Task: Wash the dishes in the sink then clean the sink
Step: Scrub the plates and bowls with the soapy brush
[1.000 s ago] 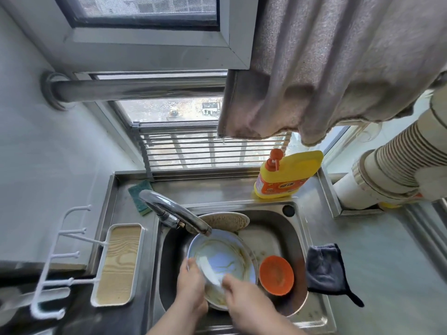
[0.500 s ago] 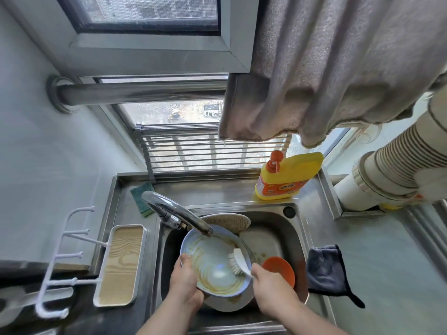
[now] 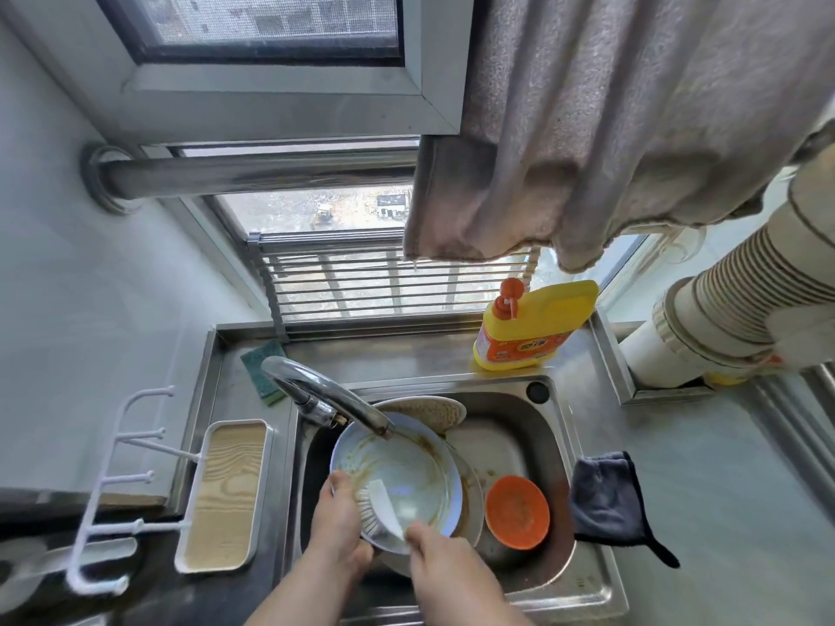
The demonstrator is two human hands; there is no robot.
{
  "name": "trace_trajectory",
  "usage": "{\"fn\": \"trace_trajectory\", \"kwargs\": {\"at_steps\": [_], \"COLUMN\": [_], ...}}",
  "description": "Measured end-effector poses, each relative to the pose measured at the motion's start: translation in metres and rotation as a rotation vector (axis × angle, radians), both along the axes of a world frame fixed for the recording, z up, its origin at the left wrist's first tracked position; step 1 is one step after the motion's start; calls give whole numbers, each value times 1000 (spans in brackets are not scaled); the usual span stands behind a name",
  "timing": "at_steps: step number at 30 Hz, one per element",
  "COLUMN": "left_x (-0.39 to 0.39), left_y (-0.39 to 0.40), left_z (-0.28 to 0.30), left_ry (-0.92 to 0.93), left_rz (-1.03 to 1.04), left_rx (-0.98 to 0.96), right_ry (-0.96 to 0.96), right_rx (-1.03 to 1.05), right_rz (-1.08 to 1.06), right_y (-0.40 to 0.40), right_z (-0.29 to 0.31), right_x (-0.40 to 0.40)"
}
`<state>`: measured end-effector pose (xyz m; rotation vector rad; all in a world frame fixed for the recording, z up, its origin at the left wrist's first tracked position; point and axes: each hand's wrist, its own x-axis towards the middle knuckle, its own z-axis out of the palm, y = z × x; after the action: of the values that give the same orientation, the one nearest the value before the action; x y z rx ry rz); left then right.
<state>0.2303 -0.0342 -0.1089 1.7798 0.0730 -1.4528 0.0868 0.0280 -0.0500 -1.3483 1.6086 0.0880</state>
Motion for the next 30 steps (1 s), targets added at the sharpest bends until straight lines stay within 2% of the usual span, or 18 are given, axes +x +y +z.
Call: {"fn": "trace_trajectory", "kwargs": {"at_steps": [4,6,10,13,16,20,25,28,30], "left_x": [-5,-10,-2,18,12,-24,-19,-8,-8], "left_y": [15,15,2,-5,3,25,37,35,38], "left_z": [5,12,12,6,9,9,4,4,-6], "left_ry": [69,113,98,69,75,25,-274,-358,-353], "left_rz": [-70,-83,-38,-55,-83,-142,-295,-329,-377], "left_rx": [-21,-18,-1,33,-23,-37,-59,-41,-16], "right_ry": [101,93,-92,-82,-29,-108,88,133,101], "right_rx": [-64,-109,-114,-97,-86,-135,-68,36,29], "right_rz": [-53,-59,67,155,243,-27,-192,-283,-326], "right_y": [-41,-52,-16,16,19,-11,-45,-22,-16], "right_z": [-14,-11,0,1,1,-6,-33,-38,-40], "right_x": [-17,-15,9,-22,-38,-8,-43,-66,-54]}}
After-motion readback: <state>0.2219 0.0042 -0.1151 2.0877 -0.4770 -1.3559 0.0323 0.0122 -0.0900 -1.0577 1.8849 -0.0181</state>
